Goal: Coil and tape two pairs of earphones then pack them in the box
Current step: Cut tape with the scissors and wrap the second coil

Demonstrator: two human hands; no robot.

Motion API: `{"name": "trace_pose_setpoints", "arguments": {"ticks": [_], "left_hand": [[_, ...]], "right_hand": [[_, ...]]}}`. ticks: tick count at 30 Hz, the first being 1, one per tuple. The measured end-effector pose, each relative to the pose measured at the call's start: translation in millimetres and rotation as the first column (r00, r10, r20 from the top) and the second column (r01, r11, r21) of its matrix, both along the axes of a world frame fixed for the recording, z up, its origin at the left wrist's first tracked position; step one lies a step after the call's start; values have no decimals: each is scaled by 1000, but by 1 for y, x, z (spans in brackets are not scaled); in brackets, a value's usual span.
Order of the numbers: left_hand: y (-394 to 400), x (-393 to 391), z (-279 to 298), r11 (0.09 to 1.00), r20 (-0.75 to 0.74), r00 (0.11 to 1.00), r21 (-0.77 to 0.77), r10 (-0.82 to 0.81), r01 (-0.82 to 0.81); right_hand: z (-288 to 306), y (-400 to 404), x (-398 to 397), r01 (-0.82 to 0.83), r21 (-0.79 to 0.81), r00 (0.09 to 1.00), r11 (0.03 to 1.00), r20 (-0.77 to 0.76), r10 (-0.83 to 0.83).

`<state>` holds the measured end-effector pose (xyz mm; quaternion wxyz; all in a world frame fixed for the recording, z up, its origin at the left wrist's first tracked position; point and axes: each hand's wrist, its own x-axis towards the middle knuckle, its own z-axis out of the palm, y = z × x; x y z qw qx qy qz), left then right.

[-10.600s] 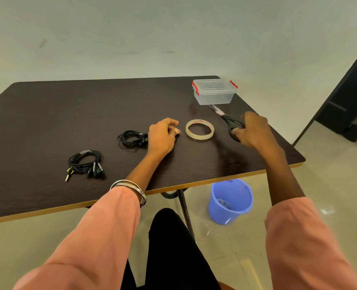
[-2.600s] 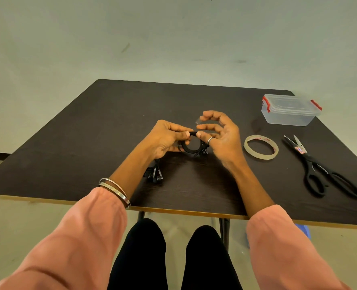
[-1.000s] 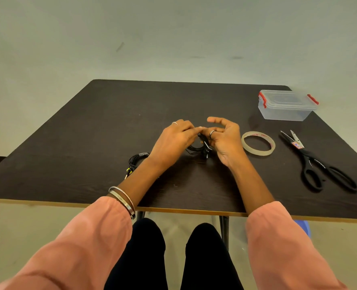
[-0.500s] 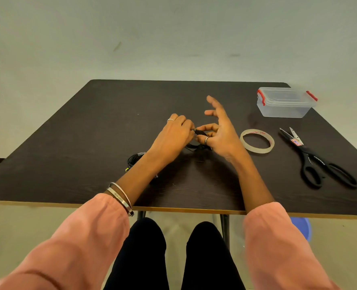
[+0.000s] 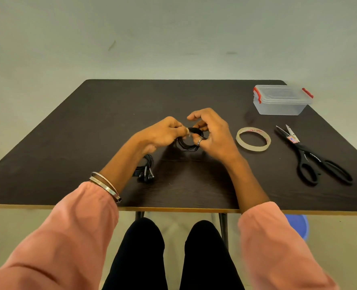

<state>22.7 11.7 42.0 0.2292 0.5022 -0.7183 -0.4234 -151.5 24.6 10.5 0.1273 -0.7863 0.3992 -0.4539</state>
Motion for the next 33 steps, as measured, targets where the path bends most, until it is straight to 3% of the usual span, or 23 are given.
{"name": "trace_pose_setpoints", "arguments": {"ticks": [9, 13, 18, 23, 26, 29, 33], "left_hand": [[-3, 1, -1, 968, -316, 937, 240, 151, -76], [-1, 2, -2, 963, -341, 920, 245, 194, -112], [2, 5, -5, 971, -327, 922, 183, 209, -155], [6, 3, -6, 985, -271, 948, 13, 169, -172], [7, 1, -4, 981, -172, 976, -119, 134, -155], [8, 0, -5, 968, -123, 984, -200, 132, -155], [10, -1, -6, 953, -116, 981, -244, 154, -179]], "right_hand": [[0, 0, 1, 19, -151, 999, 988, -39, -25], [1, 0, 0, 1, -137, 1000, 991, -14, -3], [0, 2, 1, 39, 12, 999, 999, -5, -39], [1, 4, 2, 65, 138, 987, 988, 134, -84], [1, 1, 1, 44, 293, 960, 955, 254, -122], [2, -2, -1, -109, 468, 874, 877, 466, -140], [2, -6, -2, -293, 527, 746, 798, 648, -154]]}}
